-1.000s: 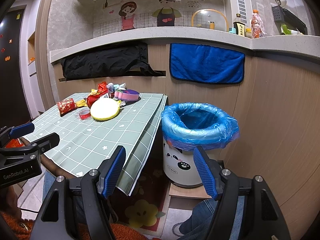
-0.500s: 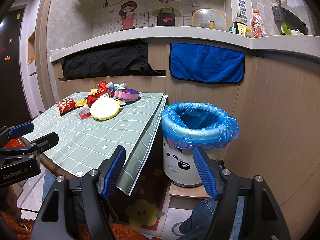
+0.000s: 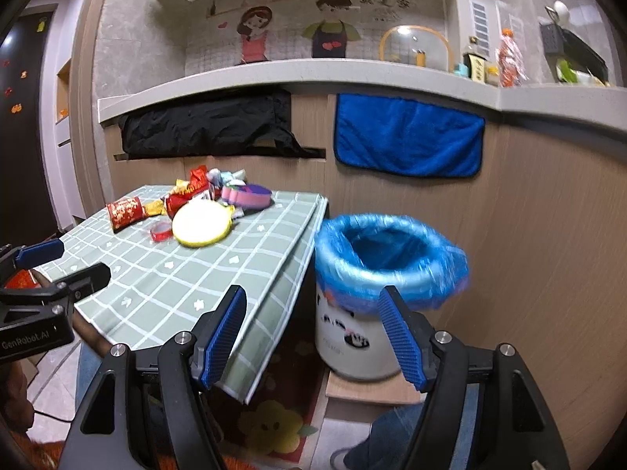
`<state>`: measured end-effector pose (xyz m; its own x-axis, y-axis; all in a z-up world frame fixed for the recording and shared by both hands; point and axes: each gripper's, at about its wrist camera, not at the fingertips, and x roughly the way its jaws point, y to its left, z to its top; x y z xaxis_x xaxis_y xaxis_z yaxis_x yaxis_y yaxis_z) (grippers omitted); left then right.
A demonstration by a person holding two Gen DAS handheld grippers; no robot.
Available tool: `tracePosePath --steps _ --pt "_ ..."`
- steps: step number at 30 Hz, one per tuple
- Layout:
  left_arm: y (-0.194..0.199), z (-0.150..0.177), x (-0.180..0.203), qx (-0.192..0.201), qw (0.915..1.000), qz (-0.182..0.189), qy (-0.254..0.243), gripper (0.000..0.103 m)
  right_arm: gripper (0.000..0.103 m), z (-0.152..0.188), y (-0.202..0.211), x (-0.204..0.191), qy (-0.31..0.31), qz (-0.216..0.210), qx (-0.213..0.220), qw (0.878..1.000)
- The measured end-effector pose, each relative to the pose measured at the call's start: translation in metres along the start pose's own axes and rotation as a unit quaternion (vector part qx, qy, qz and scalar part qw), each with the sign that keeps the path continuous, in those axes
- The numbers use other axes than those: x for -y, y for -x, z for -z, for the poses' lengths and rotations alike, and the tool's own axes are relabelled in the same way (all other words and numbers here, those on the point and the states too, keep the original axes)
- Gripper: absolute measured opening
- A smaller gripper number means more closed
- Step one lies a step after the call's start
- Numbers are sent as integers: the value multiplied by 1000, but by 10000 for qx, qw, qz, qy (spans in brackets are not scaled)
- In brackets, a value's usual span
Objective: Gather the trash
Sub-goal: 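Reach the right gripper to the yellow round sponge and grasp it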
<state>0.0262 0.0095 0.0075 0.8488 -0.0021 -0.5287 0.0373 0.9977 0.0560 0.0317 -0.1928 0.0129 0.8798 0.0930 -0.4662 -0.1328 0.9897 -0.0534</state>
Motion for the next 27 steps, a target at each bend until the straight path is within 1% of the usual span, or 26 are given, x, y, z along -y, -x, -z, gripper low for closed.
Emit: tracePosePath --steps 4,6,9,12,14,15,17,18,19,22,25,27 --pt "-23 -14 -15 15 9999 -150 -35 84 67 -26 -25 -6 118 -217 77 9997" --pt "-39 -22 -31 -12 9999 -114 48 84 67 -41 -41 -11 229 -332 156 9991" --pt "-70 -36 -59 -154 9995 -249 125 83 67 -61 -64 -27 515 -366 313 9975" --pt "-95 -46 -88 -213 9992 -209 267 83 67 -82 -98 -46 730 -607 229 9952" --pt "-112 -55 -119 -298 9975 -185 606 82 67 -94 -125 -61 793 -891 -18 9929" --pt "-116 -59 -132 -302 9966 -234 730 82 67 -99 -139 -68 814 -1112 -191 9903" --pt "-120 -62 -155 -227 9952 -388 871 82 66 -106 -160 -82 797 -1420 -446 9856" --pt "-122 -64 -164 -182 9946 -472 907 82 66 -108 -169 -88 790 -1507 -530 9840" --pt "-125 -66 -176 -136 9936 -584 962 82 66 -109 -181 -95 804 -1575 -619 9823" --pt "-132 -65 -197 -98 9922 -647 1061 82 65 -107 -215 -112 815 -1712 -988 9769" --pt "-144 -57 -209 -207 9906 -816 1077 82 63 -101 -249 -121 822 -1740 -1380 9716" --pt "-153 -51 -219 -317 9894 -722 1222 82 61 -97 -266 -125 871 -1714 -1524 9694"
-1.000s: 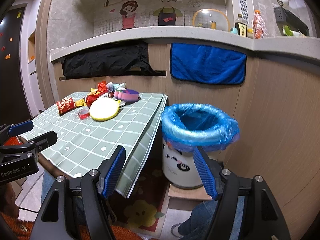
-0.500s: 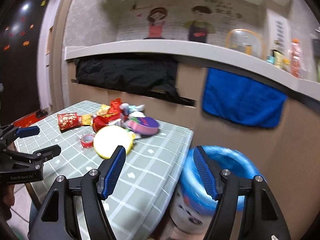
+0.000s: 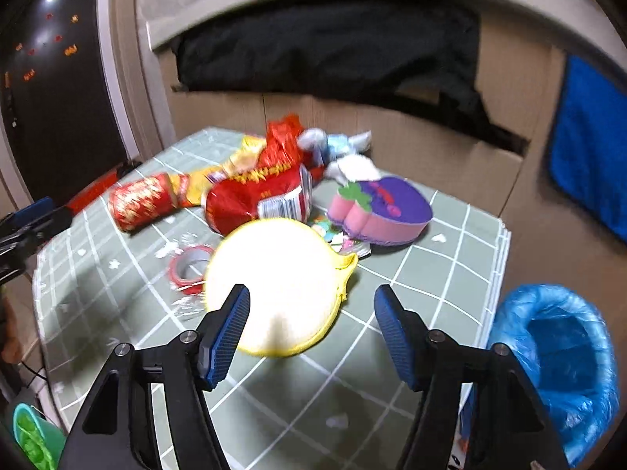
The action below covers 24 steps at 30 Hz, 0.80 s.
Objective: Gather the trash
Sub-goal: 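Reach the right gripper to the yellow round sponge and grasp it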
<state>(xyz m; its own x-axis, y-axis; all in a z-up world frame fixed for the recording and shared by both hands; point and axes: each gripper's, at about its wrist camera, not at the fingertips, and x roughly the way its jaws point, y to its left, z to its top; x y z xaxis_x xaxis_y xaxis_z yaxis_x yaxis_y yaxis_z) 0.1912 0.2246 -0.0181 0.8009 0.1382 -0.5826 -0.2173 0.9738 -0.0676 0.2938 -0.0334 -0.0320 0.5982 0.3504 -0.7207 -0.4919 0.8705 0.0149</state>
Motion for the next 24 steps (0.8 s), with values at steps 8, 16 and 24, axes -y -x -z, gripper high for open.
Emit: tracePosePath --steps 8,16,24 --pt "-34 -10 -28 -177 9997 108 128 82 61 -10 -51 23 -614 -400 -368 9966" --pt "-58 -15 -56 -532 9959 425 600 82 27 -13 -74 24 -1197 -1389 -674 9807" --pt "-70 -16 -66 -850 9916 580 781 82 12 -26 4 6 -470 -948 39 9944"
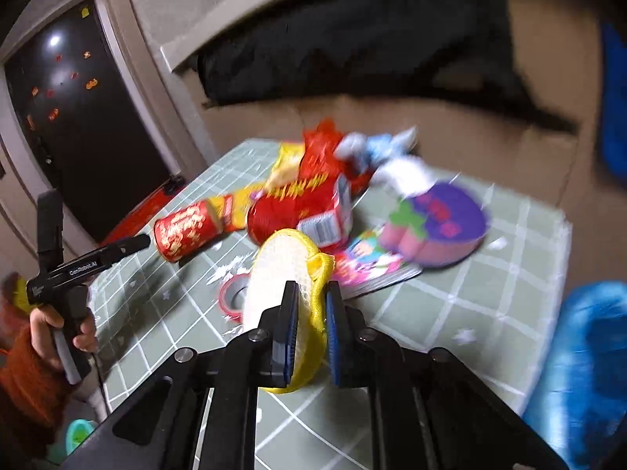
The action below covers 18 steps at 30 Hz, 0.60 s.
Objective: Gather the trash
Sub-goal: 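Reach the right gripper to the yellow round sponge and grasp it, then carry the yellow sponge with the right gripper into the blue bin and release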
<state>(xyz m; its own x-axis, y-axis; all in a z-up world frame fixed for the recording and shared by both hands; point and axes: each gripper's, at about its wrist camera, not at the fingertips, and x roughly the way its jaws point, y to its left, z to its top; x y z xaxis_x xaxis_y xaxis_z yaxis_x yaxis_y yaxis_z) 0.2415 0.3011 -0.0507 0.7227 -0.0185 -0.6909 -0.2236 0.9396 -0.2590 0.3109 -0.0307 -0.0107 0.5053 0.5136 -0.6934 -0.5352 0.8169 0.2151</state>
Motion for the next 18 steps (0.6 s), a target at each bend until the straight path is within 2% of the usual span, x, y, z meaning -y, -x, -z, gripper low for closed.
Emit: tracePosePath --steps 3,5,7,12,16,18 --pt "-8 -1 1 -134 9999 45 77 82 12 0 27 -7 425 878 391 9945" --pt "-14 -3 -1 -217 9994 179 223 75 12 2 34 -9 612 1092 393 9914" --pt "-20 -5 0 -274 9987 294 324 70 12 8 31 -10 617 974 195 9931" --pt "-29 -10 0 -295 9961 578 591 67 12 31 13 -21 865 863 -156 9924" --pt "-33 -18 -3 -269 9914 951 857 55 16 36 9 -25 759 518 -151 9957" --pt "-32 -22 -4 -257 9892 1071 971 40 17 36 8 -27 682 288 -142 9972"
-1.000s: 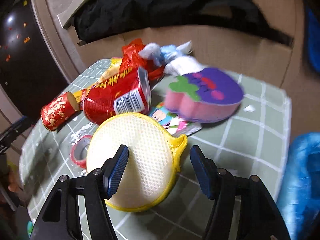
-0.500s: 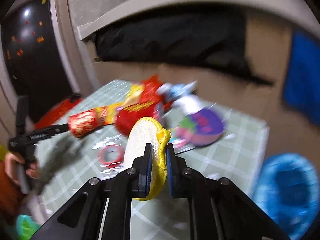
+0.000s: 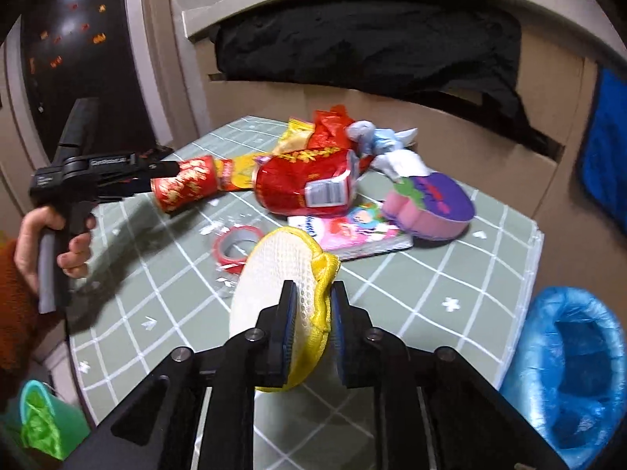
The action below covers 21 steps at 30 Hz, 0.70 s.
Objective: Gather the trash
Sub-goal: 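Carry the yellow sponge with the right gripper into the blue bin and release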
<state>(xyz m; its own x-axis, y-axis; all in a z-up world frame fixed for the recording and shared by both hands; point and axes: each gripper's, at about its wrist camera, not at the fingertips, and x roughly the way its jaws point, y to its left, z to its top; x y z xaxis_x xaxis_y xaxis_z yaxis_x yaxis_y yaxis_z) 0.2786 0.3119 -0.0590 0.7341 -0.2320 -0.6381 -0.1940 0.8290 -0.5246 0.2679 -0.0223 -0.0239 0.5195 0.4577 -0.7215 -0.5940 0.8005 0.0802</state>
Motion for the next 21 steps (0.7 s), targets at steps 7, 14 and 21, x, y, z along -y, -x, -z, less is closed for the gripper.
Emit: tracePosePath --steps 7,14,21 --pt "2 -2 18 -10 9998 -34 -190 6 13 -1 -4 -5 -139 -359 14 9993" --pt "28 4 60 232 9969 -133 -733 3 12 -10 17 2 -43 -84 209 9997" --pt "43 25 129 252 9911 -3 -1304 3 11 -17 64 34 -219 313 629 9973"
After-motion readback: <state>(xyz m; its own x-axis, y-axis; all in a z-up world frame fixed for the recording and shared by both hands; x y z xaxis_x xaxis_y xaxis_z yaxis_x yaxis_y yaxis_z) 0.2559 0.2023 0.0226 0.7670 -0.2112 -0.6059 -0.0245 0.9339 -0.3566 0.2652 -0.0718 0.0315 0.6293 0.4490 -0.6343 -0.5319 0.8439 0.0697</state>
